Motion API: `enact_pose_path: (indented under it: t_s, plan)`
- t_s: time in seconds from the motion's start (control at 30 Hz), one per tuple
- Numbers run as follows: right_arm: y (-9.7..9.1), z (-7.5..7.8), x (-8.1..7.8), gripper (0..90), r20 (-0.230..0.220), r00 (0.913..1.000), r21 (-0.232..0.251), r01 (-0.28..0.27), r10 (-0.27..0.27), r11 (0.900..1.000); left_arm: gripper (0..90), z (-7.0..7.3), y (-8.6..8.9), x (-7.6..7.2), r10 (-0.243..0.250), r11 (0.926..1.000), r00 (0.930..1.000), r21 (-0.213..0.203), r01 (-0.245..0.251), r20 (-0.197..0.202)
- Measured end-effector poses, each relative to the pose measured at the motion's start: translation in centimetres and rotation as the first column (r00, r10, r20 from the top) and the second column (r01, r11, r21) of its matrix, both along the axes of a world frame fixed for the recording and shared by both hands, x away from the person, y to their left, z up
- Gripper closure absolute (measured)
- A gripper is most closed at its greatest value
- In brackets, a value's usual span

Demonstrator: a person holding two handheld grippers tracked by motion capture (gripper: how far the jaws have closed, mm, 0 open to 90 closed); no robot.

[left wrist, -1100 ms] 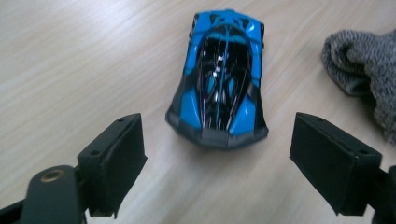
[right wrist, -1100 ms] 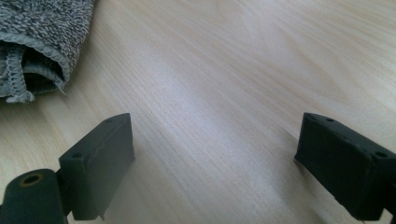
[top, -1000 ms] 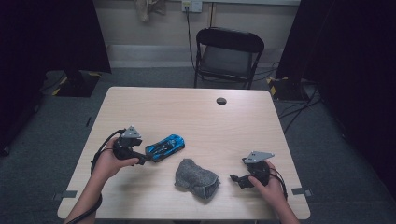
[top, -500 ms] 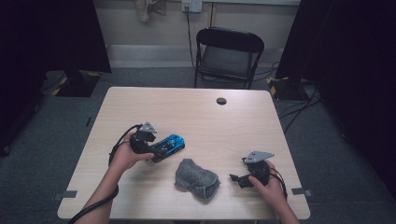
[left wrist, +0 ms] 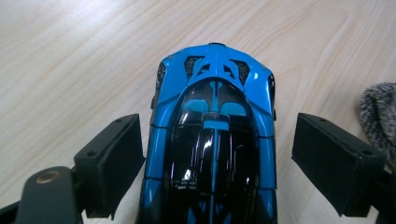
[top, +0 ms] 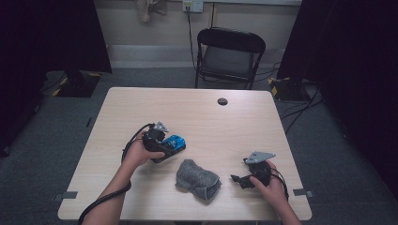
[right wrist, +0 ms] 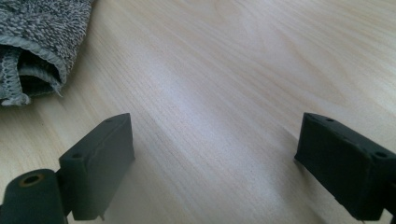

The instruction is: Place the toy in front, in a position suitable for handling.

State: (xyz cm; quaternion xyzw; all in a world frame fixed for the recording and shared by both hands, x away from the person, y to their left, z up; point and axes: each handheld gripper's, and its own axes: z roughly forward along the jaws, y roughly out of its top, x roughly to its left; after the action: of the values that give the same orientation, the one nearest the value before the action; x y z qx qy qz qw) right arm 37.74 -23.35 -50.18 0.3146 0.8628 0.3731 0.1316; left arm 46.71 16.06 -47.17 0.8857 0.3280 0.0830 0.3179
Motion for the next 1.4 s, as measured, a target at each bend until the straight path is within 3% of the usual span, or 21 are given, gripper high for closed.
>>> enact_pose_path:
  t_s: [0.23,0.47,0.7,0.9,1.03,1.4]
  plan:
    - [0.0,0.0,0.0,10.3,0.000,1.0000,0.000,0.000,0.000,1.0000,16.0,-0.8,-0.8,0.4,0.007,0.9997,0.9998,0.025,-0.007,-0.019]
    - [0.0,0.0,0.1,10.3,-0.001,1.0000,-0.001,-0.003,0.003,1.0000,15.1,-1.4,-1.2,0.5,-0.010,0.9983,0.9999,0.058,0.010,0.005]
    - [0.0,0.0,0.1,10.3,0.000,1.0000,-0.001,-0.004,0.004,1.0000,16.4,-1.2,-0.9,0.6,-0.006,0.9972,1.0000,0.074,0.007,-0.004]
    - [0.0,0.0,0.1,10.3,0.000,1.0000,-0.001,-0.004,0.004,1.0000,16.4,-1.4,-0.6,0.4,0.005,0.9984,1.0000,0.055,-0.005,0.006]
    - [0.0,0.0,0.1,10.3,0.000,1.0000,0.000,-0.004,0.004,1.0000,25.1,-1.2,-0.6,0.3,-0.011,0.9987,0.9999,0.051,0.010,0.010]
    - [0.0,0.0,0.2,10.3,0.000,1.0000,0.000,-0.003,0.003,1.0000,25.7,-1.2,-0.5,0.3,-0.007,0.9990,0.9999,0.045,0.006,0.014]
